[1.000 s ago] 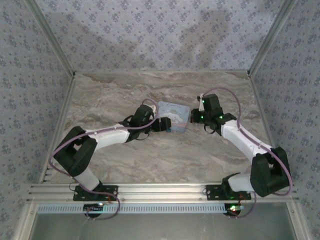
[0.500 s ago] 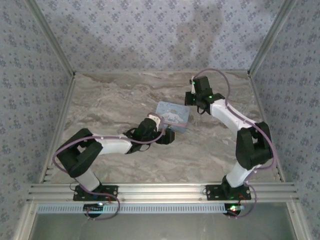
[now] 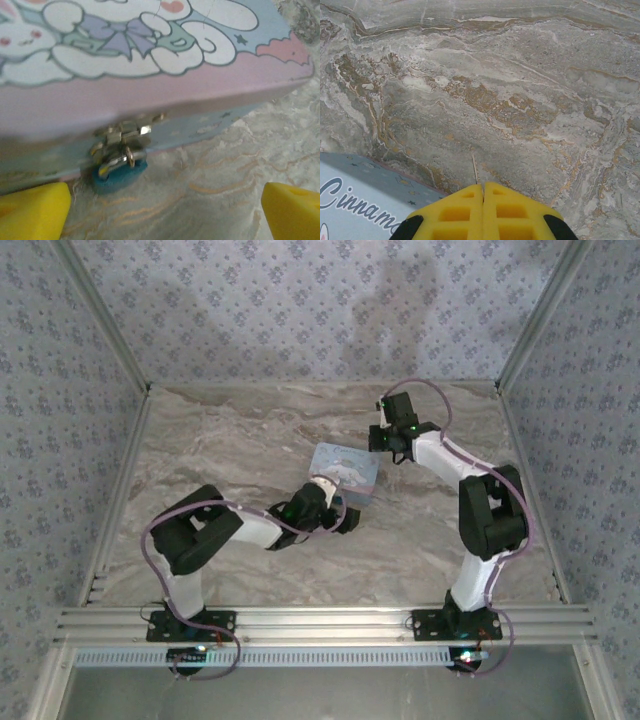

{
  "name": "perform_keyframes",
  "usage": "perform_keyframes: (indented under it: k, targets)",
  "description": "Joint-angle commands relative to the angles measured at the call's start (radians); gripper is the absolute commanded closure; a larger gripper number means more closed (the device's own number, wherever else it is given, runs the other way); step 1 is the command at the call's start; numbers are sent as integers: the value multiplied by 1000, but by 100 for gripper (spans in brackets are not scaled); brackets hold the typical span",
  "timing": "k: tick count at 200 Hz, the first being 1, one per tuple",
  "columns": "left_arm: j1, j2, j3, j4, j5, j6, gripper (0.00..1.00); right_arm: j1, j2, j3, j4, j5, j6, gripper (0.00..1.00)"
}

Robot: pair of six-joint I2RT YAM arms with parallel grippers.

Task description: Unlock a padlock with a key

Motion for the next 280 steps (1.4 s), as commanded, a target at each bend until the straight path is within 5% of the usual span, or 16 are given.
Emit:
perform_keyframes:
  k: [1,88,152,217,280]
  targets:
    - [-4,57,63,48,96,51,6,-3,34,42,-13,13,-27,100]
    - [69,109,91,175,390,-30,28,4,71,42,-13,15,-33,100]
    - [120,113,57,261,421,-125,24,17,61,20,-4,22,-34,100]
    - [136,150,42,368,484,-212,38,19,55,6,8,24,-31,100]
    - [128,181,0,484,505,-287,37,23,53,1,15,23,-26,100]
